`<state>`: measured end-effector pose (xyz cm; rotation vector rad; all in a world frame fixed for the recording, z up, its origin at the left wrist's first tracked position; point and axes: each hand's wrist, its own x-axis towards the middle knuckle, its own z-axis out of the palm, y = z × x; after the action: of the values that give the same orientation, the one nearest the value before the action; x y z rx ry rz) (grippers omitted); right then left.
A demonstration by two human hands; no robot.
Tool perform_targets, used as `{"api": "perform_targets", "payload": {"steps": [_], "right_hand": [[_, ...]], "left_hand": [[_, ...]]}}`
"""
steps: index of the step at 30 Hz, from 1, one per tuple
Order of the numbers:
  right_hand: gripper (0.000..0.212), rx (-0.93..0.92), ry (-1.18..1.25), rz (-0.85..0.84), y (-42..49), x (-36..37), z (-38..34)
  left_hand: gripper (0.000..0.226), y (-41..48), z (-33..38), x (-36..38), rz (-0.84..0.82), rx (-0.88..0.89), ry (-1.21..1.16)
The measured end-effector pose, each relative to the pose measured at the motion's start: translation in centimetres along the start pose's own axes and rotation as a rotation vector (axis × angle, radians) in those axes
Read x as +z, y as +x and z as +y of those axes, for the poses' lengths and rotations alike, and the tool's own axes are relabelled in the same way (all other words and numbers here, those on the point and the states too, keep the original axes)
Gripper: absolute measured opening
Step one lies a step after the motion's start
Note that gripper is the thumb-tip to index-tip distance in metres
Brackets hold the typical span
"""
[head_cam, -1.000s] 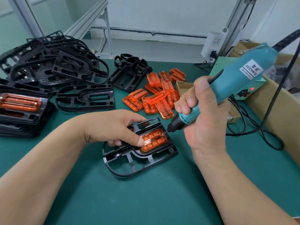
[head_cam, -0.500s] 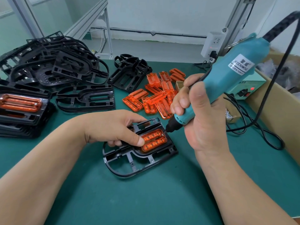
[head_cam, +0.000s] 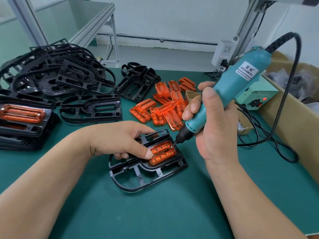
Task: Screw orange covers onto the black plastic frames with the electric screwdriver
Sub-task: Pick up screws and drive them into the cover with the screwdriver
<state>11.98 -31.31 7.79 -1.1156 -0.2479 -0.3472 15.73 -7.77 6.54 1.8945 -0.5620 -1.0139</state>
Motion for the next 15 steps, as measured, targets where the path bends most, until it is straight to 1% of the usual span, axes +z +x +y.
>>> {"api": "perform_targets", "payload": {"steps": [5, 7, 8, 9, 12, 15], "right_hand": [[0.014, -0.025, 0.053, -0.012, 0.0, -0.2, 0.0], [0.018, -0.05, 0.125, -0.002, 0.2, -0.4, -0.4], [0.021, -0.058, 0.176, 0.02, 0.3, -0.7, -0.6], [0.024, -0.063, 0.23, 0.054, 0.5, -1.1, -0.8], [0.029, -0.069, 0.396, 0.198, 1.2, -2.4, -1.5], [0.03, -0.086, 0.525, 0.34, 2.1, -3.7, -2.2]], "left_hand": [[0.046, 0.0, 0.1, 0.1, 0.027, 0.022, -0.008], [0.054, -0.1, 0.2, 0.0, 0.084, 0.03, -0.019], [0.058, -0.2, 0.3, -0.1, 0.125, 0.04, -0.03], [0.057, -0.4, 0.4, -0.2, 0.157, 0.068, -0.038], [0.047, -0.7, 1.0, -0.2, 0.243, 0.18, -0.046], [0.041, -1.0, 1.8, 0.2, 0.409, 0.235, 0.075]]}}
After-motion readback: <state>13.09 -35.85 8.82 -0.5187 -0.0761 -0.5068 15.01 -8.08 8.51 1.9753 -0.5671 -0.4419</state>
